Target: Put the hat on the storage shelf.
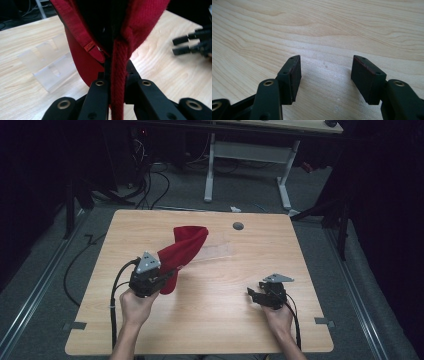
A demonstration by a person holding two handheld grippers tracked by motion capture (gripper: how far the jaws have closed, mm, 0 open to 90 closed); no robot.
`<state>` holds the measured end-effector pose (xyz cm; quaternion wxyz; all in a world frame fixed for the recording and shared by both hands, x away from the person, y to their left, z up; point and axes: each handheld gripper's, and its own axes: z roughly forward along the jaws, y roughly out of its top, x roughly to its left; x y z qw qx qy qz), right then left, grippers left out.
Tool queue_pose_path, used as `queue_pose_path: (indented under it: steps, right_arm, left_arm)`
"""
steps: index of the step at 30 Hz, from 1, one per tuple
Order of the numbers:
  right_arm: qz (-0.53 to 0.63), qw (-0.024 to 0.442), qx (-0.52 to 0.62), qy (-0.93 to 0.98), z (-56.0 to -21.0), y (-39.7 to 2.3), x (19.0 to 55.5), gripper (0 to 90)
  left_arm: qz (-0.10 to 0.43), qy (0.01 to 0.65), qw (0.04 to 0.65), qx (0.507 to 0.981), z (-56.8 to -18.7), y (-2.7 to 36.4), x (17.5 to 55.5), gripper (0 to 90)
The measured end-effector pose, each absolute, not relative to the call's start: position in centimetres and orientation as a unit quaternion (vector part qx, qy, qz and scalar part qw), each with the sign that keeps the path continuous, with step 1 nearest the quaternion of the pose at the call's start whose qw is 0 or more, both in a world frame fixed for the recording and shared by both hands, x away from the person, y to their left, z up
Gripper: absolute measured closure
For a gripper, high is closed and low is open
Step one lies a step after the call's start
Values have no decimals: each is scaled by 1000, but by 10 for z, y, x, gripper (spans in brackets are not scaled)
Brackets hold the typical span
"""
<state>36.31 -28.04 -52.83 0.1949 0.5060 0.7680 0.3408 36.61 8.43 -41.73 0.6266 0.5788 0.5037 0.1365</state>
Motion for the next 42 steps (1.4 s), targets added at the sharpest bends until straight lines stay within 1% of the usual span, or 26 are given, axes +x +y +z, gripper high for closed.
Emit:
queue_pose_path:
  steps: [4,11,16,27,42]
  right_arm:
    - [328,222,492,775,-531,-276,359,404]
    - [329,222,490,776,-531,-276,359,389]
    - [328,220,490,777,-531,-276,359,369]
    - [328,217,490,778,-531,-276,359,356]
    - [328,216,487,780,-531,-275,358,342]
  left_arm:
    - [138,519,637,553,-410,93,374,848]
    - [140,535,656,514,-399,105,391,848]
    - [155,540,661,498,-393,108,404,848]
    - [176,551,667,469,-391,110,434,849]
    - [210,555,661,459,-403,113,462,848]
